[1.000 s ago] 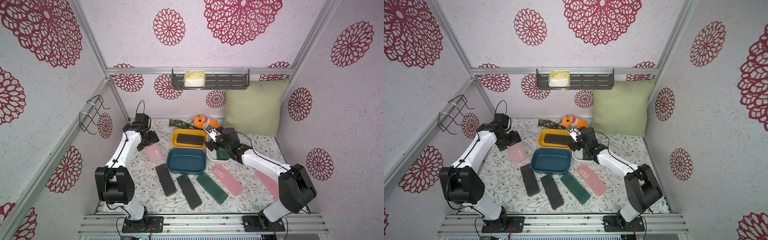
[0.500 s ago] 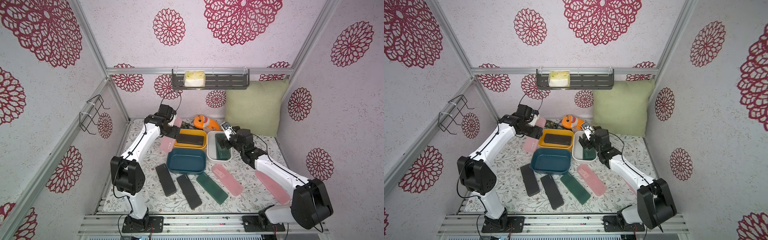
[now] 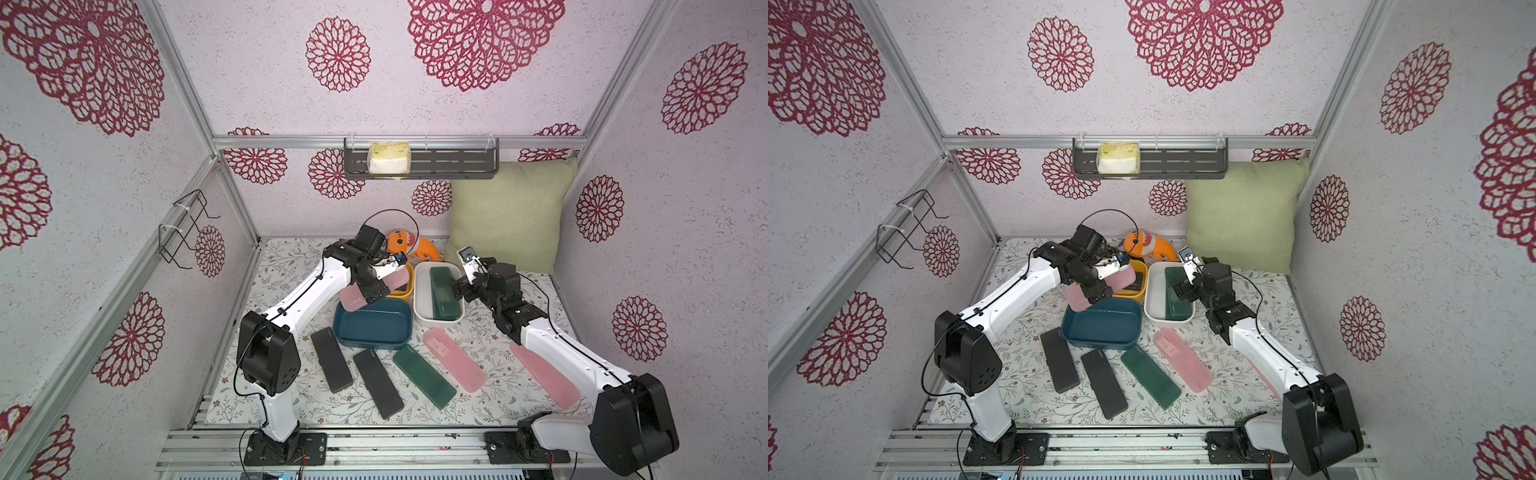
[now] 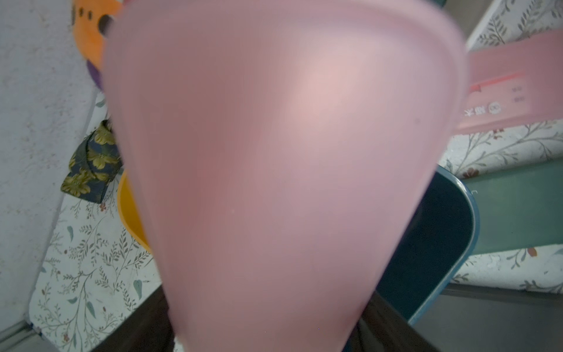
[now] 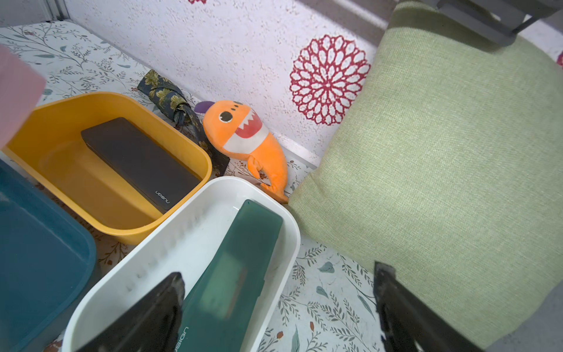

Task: Place the pencil cases by color into the storage box
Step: Place the pencil case at the storage box.

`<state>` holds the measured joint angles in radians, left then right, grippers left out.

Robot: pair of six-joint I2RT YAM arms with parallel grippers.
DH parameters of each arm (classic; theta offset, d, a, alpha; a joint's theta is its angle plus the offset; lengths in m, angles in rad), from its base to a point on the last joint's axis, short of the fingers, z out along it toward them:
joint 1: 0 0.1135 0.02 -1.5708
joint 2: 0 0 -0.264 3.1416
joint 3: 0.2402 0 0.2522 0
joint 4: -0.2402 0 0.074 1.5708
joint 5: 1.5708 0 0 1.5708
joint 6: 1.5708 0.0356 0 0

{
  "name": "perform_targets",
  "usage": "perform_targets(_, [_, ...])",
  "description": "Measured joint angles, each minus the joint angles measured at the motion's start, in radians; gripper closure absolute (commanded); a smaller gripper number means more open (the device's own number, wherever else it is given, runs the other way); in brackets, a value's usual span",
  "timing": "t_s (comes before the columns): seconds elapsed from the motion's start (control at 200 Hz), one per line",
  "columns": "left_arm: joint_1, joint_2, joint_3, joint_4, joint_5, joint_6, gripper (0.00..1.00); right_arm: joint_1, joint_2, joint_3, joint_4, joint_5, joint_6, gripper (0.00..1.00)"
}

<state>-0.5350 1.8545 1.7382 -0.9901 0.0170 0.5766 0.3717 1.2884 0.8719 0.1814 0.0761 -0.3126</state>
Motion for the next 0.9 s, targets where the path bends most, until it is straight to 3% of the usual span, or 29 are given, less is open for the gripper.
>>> perform_targets(0.365, [-0.035, 0.093, -0.002, -0.102, -0.029, 0.138, 0.34, -0.047, -0.036, -0.039, 0.000, 0.000, 0.000, 0.01])
perform_targets(0.901, [-0.070, 0.169, -0.077, -0.034, -0.140, 0.270, 0.33, -0.078, -0.038, -0.059, 0.002, -0.013, 0.001, 0.01])
